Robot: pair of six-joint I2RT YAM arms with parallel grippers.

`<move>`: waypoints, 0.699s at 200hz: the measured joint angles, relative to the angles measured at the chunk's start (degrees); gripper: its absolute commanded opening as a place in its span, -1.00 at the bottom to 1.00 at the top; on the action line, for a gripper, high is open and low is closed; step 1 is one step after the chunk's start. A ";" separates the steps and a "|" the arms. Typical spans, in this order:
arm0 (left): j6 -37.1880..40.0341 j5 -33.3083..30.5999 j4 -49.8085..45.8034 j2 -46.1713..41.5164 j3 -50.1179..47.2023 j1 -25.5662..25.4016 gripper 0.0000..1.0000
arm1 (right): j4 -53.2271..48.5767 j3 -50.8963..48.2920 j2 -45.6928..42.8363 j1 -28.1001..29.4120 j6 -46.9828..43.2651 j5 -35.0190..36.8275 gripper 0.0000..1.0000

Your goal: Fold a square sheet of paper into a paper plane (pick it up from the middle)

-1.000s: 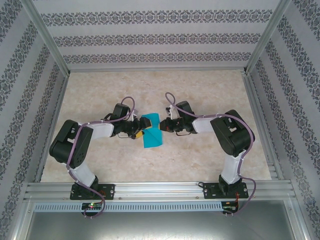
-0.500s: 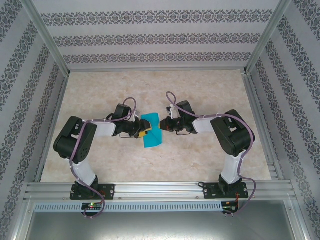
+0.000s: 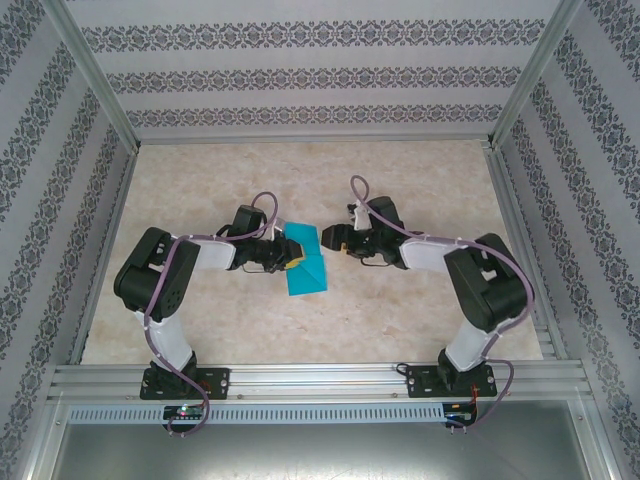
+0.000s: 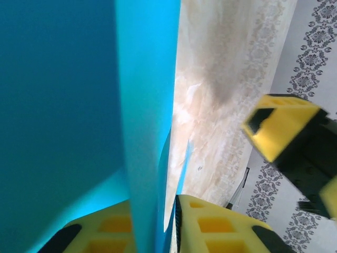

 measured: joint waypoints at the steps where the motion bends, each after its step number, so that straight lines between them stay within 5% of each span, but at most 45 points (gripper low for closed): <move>1: 0.00 -0.02 -0.02 0.00 0.00 0.00 -0.68 | -0.07 -0.07 -0.33 0.00 0.04 0.15 0.42; 34: 2.78 -0.96 -3.10 -1.07 1.18 0.00 -0.76 | -2.80 -2.14 -8.92 -1.42 1.03 7.74 0.55; 61: 8.22 -4.74 -15.34 -5.86 5.84 -0.15 -0.77 | -7.48 -3.04 -15.26 -2.45 1.90 14.05 0.60; 140: 27.63 -33.73 -61.83 -13.11 35.63 -1.29 -0.77 | -18.69 -3.10 -28.17 -2.97 0.04 27.39 0.95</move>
